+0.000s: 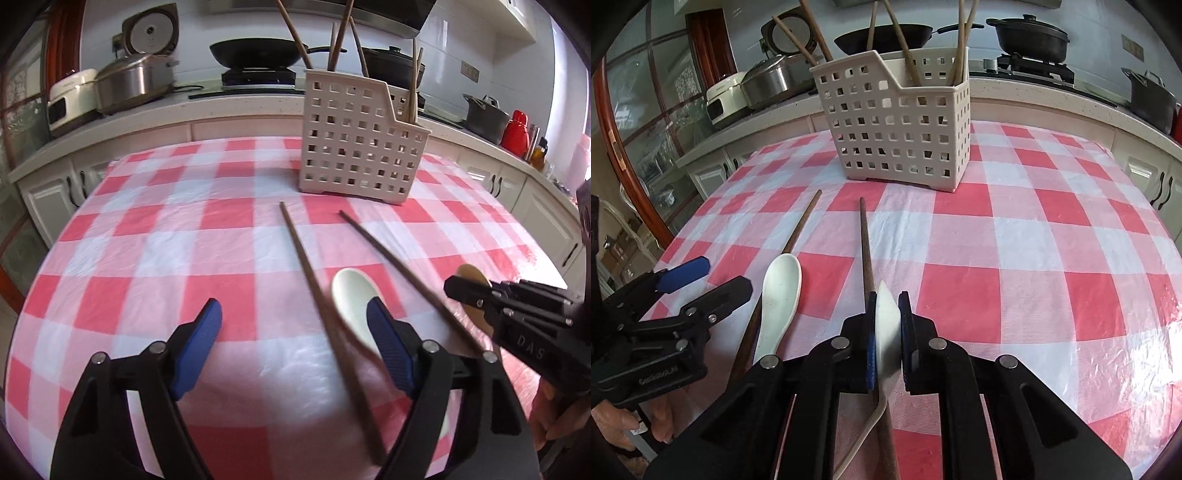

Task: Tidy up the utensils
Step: 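Close the right gripper on a white spoon while the left gripper grasps another spoon, then carry both held white spoons up over the white basket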

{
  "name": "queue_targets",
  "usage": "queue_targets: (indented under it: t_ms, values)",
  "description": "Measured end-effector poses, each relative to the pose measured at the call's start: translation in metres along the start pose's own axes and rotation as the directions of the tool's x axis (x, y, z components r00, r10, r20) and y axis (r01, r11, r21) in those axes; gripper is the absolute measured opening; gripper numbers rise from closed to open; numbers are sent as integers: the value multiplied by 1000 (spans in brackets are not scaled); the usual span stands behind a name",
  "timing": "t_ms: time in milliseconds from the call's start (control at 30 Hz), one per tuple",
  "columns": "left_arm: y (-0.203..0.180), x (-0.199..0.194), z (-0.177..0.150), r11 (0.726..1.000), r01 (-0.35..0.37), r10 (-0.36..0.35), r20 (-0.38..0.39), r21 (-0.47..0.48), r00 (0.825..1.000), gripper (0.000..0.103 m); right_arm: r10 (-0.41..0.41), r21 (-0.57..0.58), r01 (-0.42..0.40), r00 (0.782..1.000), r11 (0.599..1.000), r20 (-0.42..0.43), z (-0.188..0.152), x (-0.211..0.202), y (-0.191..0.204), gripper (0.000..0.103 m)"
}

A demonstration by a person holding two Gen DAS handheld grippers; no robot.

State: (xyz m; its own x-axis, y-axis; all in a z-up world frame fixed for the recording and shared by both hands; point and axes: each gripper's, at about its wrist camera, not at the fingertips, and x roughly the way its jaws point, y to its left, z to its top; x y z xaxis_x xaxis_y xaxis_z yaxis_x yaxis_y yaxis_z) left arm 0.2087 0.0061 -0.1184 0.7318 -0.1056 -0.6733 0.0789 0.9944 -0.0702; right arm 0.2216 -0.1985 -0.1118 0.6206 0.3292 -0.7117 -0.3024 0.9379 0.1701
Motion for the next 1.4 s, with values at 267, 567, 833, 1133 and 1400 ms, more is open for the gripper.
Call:
queue_targets:
  t_ms: [267,567,833,1133,1400]
  values:
    - [-19,13,9,999,29,-28,-24,27,999,69,30,12,-30,999,999,15,-2,-3,-5,11]
    - [-31,39,10,997,65,-61,-115,33,992,42,50,40,-51,998,998,40,-2,-11,-15,11]
    - [-51,33,10,990,73,-62,-94,121,994,5,50,54,-53,998,997,47,-3,-14,-21,11]
    - [-48,15,12,990,95,-89,-59,105,994,4,56,47,-59,996,997,72,0,-22,-20,11]
    - [-38,-11,20,994,87,-89,20,72,996,4,55,28,-58,992,998,112,6,-37,-14,11]
